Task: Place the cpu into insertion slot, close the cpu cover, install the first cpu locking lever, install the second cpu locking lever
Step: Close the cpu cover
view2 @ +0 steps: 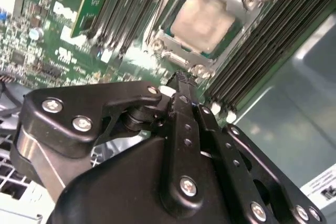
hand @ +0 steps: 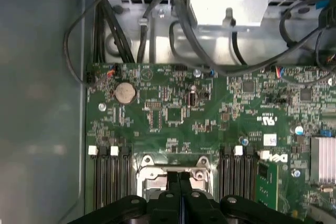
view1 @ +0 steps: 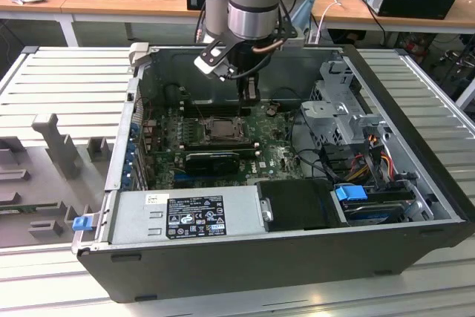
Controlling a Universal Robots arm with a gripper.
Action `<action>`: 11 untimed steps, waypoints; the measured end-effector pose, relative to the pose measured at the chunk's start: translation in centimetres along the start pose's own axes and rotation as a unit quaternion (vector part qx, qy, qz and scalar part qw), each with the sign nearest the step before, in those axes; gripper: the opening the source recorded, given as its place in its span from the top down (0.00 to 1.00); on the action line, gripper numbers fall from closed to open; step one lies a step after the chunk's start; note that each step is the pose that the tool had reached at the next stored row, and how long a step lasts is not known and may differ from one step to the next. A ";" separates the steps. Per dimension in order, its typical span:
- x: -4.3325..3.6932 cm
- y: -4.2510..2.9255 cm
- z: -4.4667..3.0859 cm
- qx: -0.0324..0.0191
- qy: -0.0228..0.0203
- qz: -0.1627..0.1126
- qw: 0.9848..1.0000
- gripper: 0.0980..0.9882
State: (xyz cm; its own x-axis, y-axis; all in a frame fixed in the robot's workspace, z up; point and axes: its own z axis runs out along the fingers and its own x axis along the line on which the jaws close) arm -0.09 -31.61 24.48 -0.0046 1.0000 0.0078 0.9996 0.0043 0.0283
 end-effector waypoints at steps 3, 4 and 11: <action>0.04 -0.43 0.60 0.000 0.000 0.000 1.000 0.99; 0.04 -0.54 0.78 0.000 0.000 0.000 1.000 0.99; 0.05 -2.52 1.56 0.001 0.000 0.000 1.000 0.99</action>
State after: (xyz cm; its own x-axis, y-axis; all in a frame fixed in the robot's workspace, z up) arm -2.57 -31.57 22.85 -0.0049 1.0000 0.0083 0.9996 0.0046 0.0270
